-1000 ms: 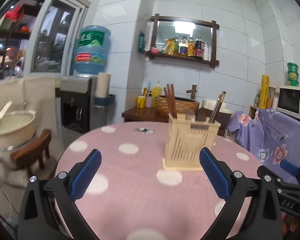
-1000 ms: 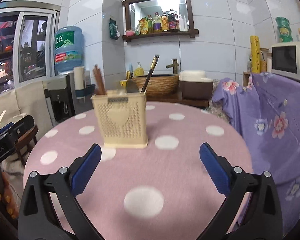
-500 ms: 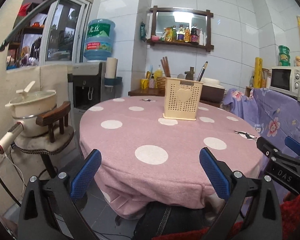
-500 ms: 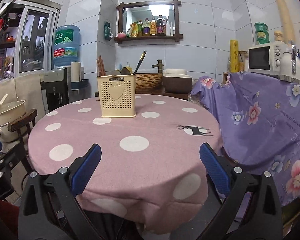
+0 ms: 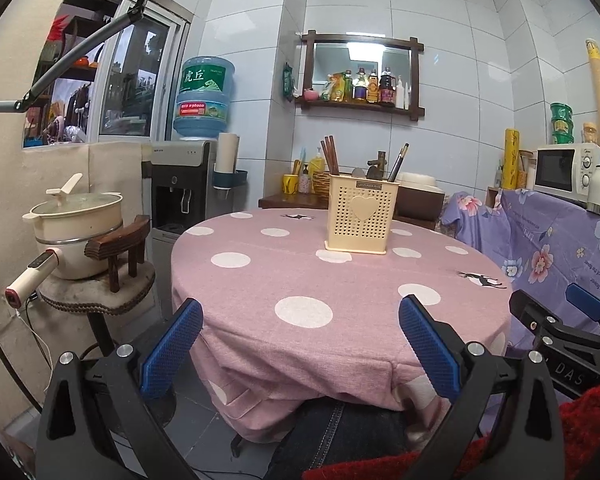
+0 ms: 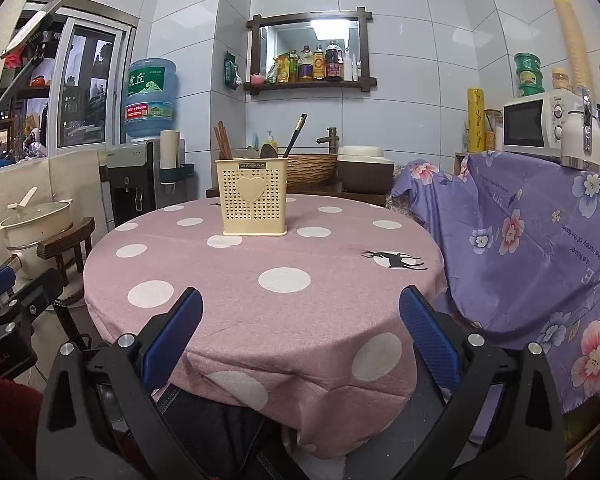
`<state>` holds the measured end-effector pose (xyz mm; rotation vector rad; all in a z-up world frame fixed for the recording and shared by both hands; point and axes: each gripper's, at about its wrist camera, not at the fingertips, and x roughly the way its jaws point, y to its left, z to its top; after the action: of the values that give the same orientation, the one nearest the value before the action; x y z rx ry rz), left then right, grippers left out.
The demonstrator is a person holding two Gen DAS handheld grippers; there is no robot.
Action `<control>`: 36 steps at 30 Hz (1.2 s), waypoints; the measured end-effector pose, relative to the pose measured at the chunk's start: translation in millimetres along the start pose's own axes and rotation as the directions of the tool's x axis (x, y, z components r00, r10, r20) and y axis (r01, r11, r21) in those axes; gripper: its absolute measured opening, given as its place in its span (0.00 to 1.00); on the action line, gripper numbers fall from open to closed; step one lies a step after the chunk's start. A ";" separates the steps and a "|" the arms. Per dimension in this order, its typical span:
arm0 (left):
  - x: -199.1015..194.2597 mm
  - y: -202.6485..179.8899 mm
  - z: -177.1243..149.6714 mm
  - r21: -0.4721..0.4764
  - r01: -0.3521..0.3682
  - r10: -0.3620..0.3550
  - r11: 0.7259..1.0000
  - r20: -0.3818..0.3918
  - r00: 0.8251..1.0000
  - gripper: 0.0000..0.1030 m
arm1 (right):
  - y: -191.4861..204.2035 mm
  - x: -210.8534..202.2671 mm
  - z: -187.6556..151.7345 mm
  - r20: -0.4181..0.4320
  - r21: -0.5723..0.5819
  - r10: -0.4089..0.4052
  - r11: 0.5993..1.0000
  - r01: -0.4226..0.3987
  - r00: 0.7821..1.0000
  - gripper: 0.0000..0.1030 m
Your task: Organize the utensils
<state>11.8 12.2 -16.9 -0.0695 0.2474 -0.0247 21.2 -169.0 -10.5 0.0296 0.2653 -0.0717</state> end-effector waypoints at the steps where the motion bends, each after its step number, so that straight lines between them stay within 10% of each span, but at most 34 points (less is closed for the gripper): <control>1: 0.0 -0.8 -0.1 0.001 -0.001 0.001 1.000 0.002 1.000 0.95 | -1.0 -0.6 0.1 0.001 0.002 0.000 1.000 0.000 1.000 0.94; 36: -2.2 0.4 -4.0 0.002 0.003 -0.003 1.000 -0.003 1.000 0.95 | 0.4 2.2 -5.1 -0.020 0.012 0.002 1.000 -0.002 1.000 0.94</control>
<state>8.7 12.4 -20.2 -0.0681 0.2504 -0.0278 22.0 -168.6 -15.9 0.0429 0.2853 -0.0710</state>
